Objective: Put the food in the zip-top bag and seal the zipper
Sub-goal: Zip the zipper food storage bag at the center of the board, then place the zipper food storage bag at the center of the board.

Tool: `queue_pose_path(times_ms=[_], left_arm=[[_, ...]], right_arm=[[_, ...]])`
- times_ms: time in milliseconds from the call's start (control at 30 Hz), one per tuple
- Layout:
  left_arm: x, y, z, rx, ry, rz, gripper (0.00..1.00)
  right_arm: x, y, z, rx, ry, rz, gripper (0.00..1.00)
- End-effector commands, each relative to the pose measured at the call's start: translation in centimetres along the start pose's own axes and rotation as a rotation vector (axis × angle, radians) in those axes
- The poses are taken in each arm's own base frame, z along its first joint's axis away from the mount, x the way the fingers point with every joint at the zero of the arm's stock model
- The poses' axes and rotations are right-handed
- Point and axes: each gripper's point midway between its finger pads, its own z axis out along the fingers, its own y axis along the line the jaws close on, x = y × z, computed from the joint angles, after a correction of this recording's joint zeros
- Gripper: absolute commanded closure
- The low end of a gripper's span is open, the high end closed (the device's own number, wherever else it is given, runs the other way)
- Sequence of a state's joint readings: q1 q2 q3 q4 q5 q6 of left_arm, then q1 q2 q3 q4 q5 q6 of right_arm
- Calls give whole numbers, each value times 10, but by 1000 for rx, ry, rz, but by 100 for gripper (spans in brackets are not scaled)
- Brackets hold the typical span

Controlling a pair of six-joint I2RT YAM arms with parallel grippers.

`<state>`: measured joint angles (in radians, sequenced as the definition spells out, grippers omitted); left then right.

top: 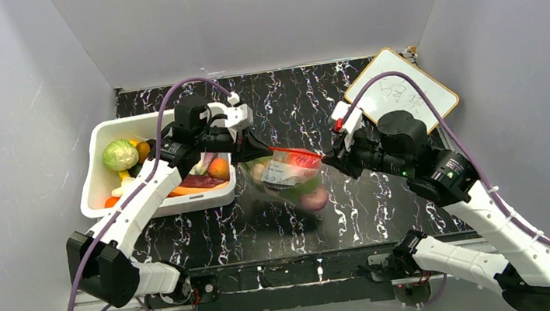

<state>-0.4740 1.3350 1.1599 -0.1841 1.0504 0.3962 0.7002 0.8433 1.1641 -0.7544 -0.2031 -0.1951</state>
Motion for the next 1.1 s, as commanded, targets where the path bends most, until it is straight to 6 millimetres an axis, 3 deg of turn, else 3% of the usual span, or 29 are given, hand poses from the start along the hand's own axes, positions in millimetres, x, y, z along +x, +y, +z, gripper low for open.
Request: queue_pose_path(times_ms=[0,100,233,367,400,433,467,633,833,1067], left_arm=[[-18,16,-20,-138,-30,13,90],[-26,15,-28,-192,-43,7,61],[-36,15,-40,-292,-63,5,40],[-44,21,-56,-416,-74,-4,30],[-48,20,-60,-435,-79,-5,24],[-50,21,-62,-454,-83,-14,5],[-52,22,-65,-477,-86,-26,2],[-53,25,-77,-560,-87,-71,2],[-47,28,-94,-677,-77,-99,2],[-42,22,-96,-689,-95,-119,2]], right_arm=[[-26,-8,-8,60,-129,64,100],[-24,-7,4,51,-168,87,100],[-7,-4,29,36,-182,145,100],[6,-31,50,162,-143,120,100],[7,-38,55,192,-134,104,100],[6,-45,60,218,-135,86,100],[3,-52,65,245,-140,69,100],[-10,-82,90,334,-164,12,100],[-8,-129,123,374,-189,15,100],[-11,-171,163,354,-227,22,100]])
